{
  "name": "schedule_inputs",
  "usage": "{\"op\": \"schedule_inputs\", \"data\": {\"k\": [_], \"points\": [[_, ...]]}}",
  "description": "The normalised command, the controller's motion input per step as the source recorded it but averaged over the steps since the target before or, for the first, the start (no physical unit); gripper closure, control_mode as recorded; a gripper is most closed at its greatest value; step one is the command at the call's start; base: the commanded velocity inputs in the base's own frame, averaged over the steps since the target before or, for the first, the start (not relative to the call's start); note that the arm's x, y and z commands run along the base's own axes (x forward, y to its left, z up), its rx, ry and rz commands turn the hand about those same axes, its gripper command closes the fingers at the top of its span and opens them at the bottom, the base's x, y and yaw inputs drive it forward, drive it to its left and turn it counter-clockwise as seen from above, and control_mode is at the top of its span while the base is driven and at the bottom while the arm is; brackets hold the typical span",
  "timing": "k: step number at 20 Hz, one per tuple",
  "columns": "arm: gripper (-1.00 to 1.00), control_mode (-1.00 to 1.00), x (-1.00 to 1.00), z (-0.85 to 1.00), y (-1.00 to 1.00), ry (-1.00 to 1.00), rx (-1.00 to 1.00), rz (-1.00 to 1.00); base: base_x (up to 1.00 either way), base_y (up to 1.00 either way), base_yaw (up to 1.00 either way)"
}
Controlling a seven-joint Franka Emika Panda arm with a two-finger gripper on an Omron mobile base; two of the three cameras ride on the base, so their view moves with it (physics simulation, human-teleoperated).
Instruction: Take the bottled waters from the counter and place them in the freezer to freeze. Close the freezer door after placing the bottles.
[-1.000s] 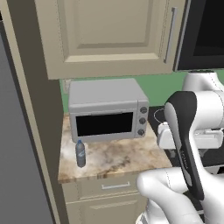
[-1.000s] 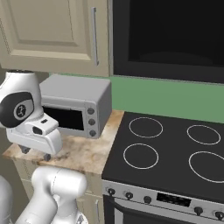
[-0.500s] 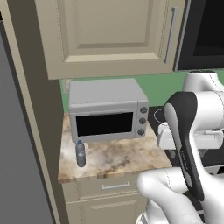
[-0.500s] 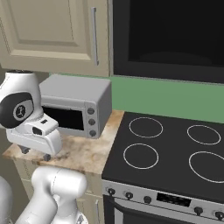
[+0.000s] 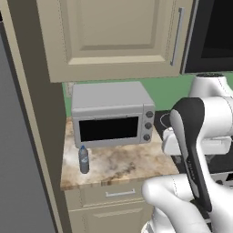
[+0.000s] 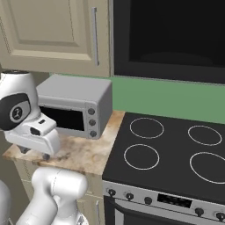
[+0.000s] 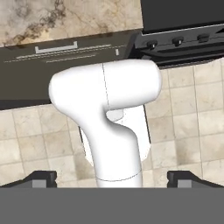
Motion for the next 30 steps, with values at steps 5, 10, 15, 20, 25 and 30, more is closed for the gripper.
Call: {"op": "schedule_inputs", "data": {"k": [5, 10, 15, 20, 25, 30], "points": [[-1.0, -1.0, 0.15, -0.04, 0.46, -0.52, -0.08, 0.0, 0.0, 0.0, 0.0], [-1.0, -1.0, 0.17, -0.09, 0.52, -0.57, -0.1, 0.0, 0.0, 0.0, 0.0], [-1.0, -1.0, 0.25, -0.27, 0.57, -0.5, -0.08, 0.0, 0.0, 0.0, 0.0], [-1.0, -1.0, 0.38, -0.41, 0.52, -0.37, -0.04, 0.0, 0.0, 0.0, 0.0], [-1.0, -1.0, 0.38, -0.43, 0.54, -0.38, -0.03, 0.0, 0.0, 0.0, 0.0], [-1.0, -1.0, 0.29, -0.5, 0.39, -0.33, -0.01, 0.03, 0.0, 0.0, 0.0]]}}
